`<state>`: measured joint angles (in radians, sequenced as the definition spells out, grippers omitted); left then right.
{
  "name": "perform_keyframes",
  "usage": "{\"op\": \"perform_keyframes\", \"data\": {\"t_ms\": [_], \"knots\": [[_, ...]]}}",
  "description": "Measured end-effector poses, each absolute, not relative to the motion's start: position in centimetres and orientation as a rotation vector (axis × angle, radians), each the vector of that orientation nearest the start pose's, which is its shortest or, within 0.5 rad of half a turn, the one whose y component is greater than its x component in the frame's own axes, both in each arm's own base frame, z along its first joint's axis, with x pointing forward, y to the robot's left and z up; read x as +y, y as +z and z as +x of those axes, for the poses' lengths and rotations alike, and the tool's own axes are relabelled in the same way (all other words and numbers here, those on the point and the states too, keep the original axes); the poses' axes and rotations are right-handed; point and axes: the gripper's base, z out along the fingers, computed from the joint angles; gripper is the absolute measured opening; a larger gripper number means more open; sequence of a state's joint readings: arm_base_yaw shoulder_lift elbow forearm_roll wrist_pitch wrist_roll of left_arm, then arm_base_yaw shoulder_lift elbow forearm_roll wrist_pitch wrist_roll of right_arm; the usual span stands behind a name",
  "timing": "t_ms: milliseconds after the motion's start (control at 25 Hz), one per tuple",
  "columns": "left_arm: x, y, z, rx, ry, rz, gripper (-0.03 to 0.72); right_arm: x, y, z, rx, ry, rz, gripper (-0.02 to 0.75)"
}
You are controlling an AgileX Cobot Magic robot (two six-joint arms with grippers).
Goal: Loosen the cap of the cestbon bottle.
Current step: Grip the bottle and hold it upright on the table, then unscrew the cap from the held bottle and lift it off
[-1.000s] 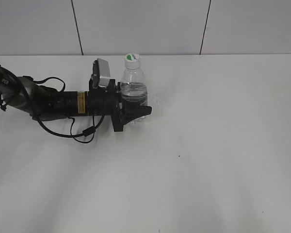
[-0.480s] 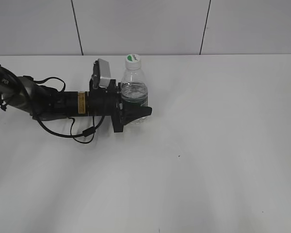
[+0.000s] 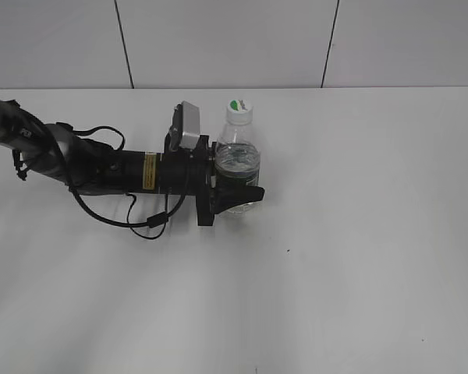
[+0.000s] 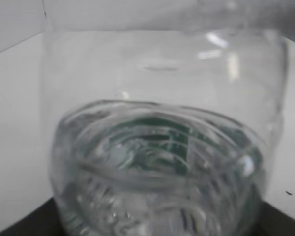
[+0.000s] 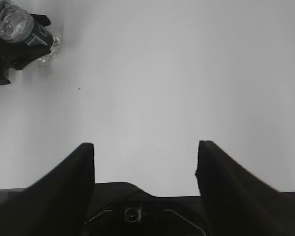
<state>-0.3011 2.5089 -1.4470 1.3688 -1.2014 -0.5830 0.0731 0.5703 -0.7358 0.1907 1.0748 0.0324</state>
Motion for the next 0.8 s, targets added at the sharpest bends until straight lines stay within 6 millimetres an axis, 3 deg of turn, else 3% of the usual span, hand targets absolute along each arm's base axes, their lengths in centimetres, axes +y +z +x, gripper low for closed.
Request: {"op": "perform_keyframes", "data": {"t_ms": [400, 560, 800], "knots": [[-22.3, 4.6, 39.1, 1.363, -1.076, 1.329, 0.404, 4.3, 34.1, 19.6, 2.696, 0.516, 0.075, 0.498], [-22.8, 4.6, 38.7, 1.355, -1.085, 1.340, 0.404, 4.9, 34.4, 23.3, 2.746, 0.567, 0.091, 0.500], [-23.0, 4.5, 38.5, 1.348, -1.092, 1.358, 0.404, 5.3, 34.9, 27.3, 2.731, 0.577, 0.112, 0.500]]}}
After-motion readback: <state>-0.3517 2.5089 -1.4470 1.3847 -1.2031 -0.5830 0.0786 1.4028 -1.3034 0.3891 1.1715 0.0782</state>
